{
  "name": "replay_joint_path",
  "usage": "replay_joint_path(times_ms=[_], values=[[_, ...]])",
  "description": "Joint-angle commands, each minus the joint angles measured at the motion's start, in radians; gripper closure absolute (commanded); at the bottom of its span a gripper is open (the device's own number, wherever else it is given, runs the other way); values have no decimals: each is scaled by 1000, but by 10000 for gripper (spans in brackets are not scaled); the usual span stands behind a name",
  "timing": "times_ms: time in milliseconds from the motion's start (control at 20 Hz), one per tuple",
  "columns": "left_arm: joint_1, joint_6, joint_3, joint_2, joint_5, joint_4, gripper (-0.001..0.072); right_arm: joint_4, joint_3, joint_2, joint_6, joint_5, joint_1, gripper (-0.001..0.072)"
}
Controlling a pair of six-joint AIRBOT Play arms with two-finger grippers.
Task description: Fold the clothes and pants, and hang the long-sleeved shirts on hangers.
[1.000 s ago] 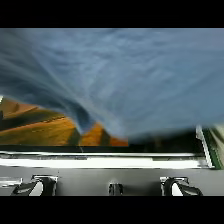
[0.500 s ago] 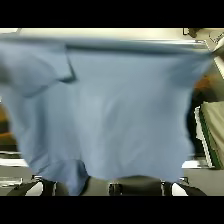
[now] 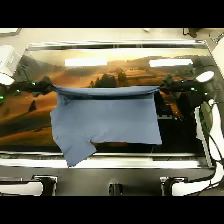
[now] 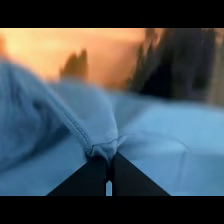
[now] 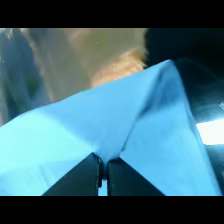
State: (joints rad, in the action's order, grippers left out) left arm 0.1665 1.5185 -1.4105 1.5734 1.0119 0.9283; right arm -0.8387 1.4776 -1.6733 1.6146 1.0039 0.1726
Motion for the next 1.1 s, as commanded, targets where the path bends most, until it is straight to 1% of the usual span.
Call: replay_joint_path(times_ms=[0,50,100,150,200,250,300,350,400,450,500,550,650,700,750,800,850,950,1050], values=[[-3,1,10,74,59,-72,683,34,4,-37,-6,-70,-31,671],[10,2,-2,72,103,-72,597,19,23,-32,-6,-30,-14,671],[34,1,-27,72,171,-63,369,-5,49,-21,-6,40,18,629],[72,1,-68,72,260,-31,150,-26,76,-6,-7,122,62,464],[119,1,-114,69,359,29,134,-51,102,15,-7,231,119,249],[164,0,-147,62,453,106,134,-76,114,40,-8,364,175,217],[207,0,-156,45,530,198,134,-145,111,71,-11,488,230,216],[248,0,-140,20,588,296,135,-256,82,106,-10,578,266,216],[287,-7,-85,-14,601,358,192,-358,29,147,-10,616,283,217],[322,-34,-3,-53,587,362,292,-439,-52,199,-11,615,294,218],[353,-48,106,-95,554,345,297,-479,-140,249,-11,583,294,219],[379,-87,239,-141,502,310,297,-493,-241,301,-13,534,294,220],[416,-191,476,-207,407,202,295,-454,-401,369,-16,470,291,221],[428,-246,568,-225,375,141,269,-430,-451,382,-31,465,291,221],[434,-293,631,-229,351,92,260,-406,-488,385,-42,473,291,221],[436,-323,669,-225,330,58,260,-389,-507,385,-51,483,291,221],[436,-343,694,-220,305,26,260,-373,-515,385,-63,493,291,222],[430,-346,712,-200,256,-10,260,-348,-516,385,-64,507,291,222],[410,-365,711,-170,243,-56,260,-317,-516,385,-68,516,291,222]])
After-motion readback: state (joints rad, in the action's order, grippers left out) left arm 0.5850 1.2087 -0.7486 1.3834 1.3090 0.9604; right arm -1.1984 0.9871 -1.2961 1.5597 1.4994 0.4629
